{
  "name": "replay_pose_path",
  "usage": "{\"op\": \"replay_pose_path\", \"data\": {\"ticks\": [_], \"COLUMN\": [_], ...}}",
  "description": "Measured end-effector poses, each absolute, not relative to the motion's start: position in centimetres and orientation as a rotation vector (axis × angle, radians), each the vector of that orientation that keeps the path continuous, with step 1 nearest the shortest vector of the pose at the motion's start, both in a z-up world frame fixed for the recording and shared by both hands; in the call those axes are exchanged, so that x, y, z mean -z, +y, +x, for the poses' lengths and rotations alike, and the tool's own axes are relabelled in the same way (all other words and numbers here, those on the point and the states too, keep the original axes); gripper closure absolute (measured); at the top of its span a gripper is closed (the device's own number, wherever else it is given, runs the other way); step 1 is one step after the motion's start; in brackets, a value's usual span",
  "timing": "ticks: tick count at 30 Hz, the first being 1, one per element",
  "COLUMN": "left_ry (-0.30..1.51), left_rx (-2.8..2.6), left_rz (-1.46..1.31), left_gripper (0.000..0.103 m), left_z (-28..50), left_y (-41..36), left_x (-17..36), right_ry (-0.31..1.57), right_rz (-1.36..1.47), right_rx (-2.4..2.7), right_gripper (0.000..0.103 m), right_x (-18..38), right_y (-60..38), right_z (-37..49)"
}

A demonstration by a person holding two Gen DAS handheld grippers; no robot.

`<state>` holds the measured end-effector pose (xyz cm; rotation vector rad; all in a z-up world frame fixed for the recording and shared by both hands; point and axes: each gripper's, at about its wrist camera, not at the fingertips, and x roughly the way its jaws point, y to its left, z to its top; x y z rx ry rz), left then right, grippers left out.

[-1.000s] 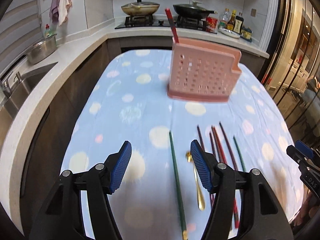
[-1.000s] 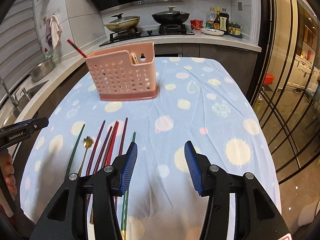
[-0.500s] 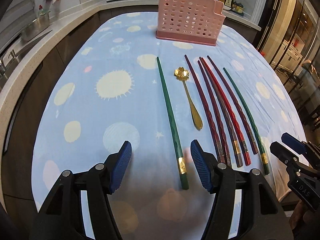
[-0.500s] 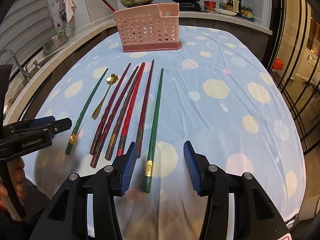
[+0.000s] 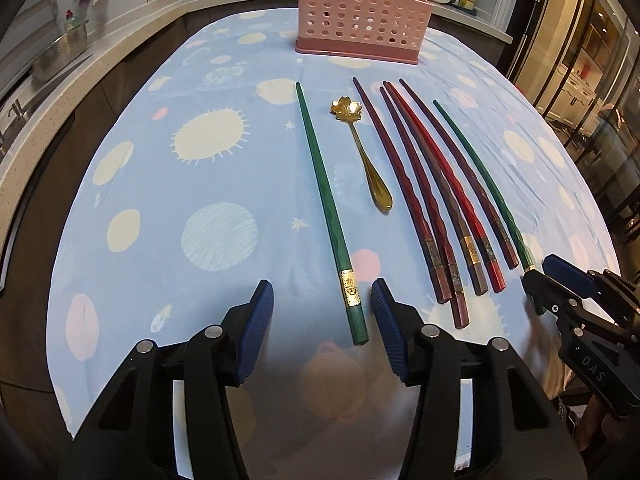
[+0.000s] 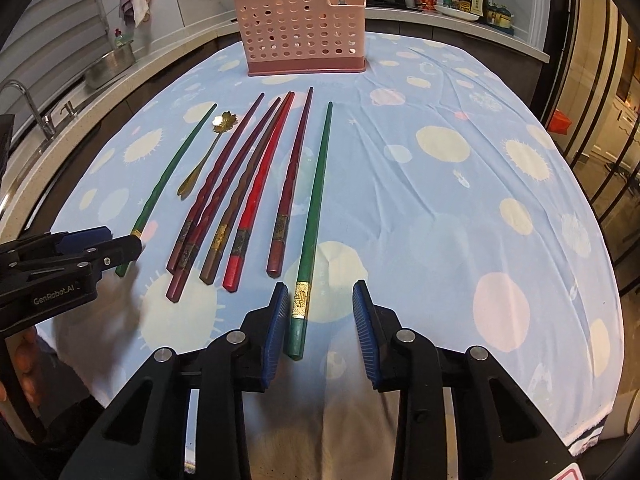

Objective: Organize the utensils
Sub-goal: 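Grasp a green chopstick with the left tool while the right tool grasps another green chopstick, then carry the green chopstick with left tool while right tool carries its green chopstick into holder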

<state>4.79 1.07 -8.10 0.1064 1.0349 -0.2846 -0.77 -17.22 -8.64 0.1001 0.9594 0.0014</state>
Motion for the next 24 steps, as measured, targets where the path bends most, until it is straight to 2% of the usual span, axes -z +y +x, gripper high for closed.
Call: {"op": "replay_pose_path", "data": {"ticks": [5, 10, 14, 24], "left_ry": [1.03, 1.029, 1.035, 1.011], "left_rx": [0.296, 0.328, 0.349, 0.363], "left_rz": [0.108, 0.098, 0.075, 0.021], "left_gripper": [0.076, 0.092, 0.095, 0.096], "left_z": [4.7, 4.5, 4.5, 4.1], "left_y": [1.1, 0.8, 0.9, 1.7], "left_x": [8.1, 8.1, 8.1, 5.8], "right_ry": [0.954, 0.949, 0.947, 0.899], "right_rz": [0.092, 0.07, 0.068, 0.103], "right_rx": [0.003, -0.001, -0.009, -0.02], "right_gripper": [0.078, 0.09, 0.096, 0.096], "right_x": [8.7, 8.7, 8.7, 6.3], "right_y": [-17.2, -17.0, -17.0, -18.0], "right_z": [-0.8, -0.8, -0.9, -1.5]}}
